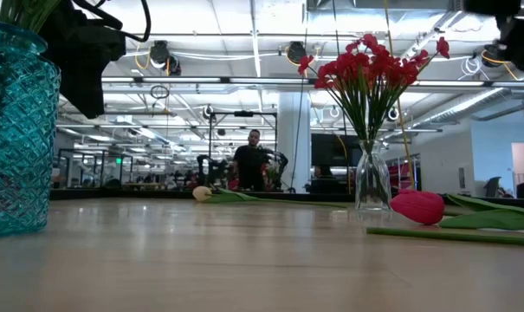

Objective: Sort flowers into vase by color
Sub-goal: Put the white flowers into the blue vase

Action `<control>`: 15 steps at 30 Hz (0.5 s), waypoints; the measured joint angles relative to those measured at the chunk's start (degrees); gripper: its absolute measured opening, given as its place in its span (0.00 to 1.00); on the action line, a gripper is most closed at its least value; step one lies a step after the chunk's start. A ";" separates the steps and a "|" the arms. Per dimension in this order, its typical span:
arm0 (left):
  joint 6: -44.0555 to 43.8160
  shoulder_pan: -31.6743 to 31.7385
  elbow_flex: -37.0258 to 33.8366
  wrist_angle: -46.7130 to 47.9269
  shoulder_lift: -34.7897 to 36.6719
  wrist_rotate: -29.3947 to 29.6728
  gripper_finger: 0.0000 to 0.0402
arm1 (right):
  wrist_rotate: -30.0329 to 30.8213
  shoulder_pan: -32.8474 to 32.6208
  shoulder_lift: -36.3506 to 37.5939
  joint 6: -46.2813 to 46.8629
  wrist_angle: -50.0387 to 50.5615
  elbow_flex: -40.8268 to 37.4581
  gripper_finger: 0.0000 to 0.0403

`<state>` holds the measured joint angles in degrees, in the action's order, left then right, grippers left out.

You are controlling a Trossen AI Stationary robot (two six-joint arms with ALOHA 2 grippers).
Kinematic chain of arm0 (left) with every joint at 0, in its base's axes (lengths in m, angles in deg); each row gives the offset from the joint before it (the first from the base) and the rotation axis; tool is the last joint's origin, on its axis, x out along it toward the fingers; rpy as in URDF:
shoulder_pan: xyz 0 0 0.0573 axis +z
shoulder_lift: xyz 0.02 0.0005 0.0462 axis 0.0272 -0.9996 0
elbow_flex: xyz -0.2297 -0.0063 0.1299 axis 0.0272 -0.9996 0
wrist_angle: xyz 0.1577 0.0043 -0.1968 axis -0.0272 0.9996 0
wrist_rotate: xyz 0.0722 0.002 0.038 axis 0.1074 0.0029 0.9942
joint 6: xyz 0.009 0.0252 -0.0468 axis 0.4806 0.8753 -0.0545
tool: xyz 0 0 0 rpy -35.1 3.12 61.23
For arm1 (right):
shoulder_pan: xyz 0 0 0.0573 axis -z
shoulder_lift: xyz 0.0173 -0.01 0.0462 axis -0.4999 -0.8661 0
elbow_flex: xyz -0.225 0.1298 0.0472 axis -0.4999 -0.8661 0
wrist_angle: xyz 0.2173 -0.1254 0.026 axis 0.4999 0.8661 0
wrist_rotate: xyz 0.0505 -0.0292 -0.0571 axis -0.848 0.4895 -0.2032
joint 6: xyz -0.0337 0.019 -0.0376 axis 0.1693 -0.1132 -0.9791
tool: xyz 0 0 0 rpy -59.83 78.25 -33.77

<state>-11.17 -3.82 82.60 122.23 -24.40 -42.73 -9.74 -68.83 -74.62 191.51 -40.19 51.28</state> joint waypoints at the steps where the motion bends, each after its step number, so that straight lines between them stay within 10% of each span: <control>1: 0.03 -0.02 0.00 0.00 0.00 0.00 0.35 | -0.02 -0.02 -0.92 1.15 -0.57 0.00 0.01; 15: 2.86 0.00 0.00 -0.12 0.01 0.00 0.35 | -3.42 0.30 -7.16 4.96 -14.64 -0.02 0.01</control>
<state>-8.31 -3.82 82.60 122.11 -24.39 -42.73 -13.15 -68.53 -81.79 196.47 -54.83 51.26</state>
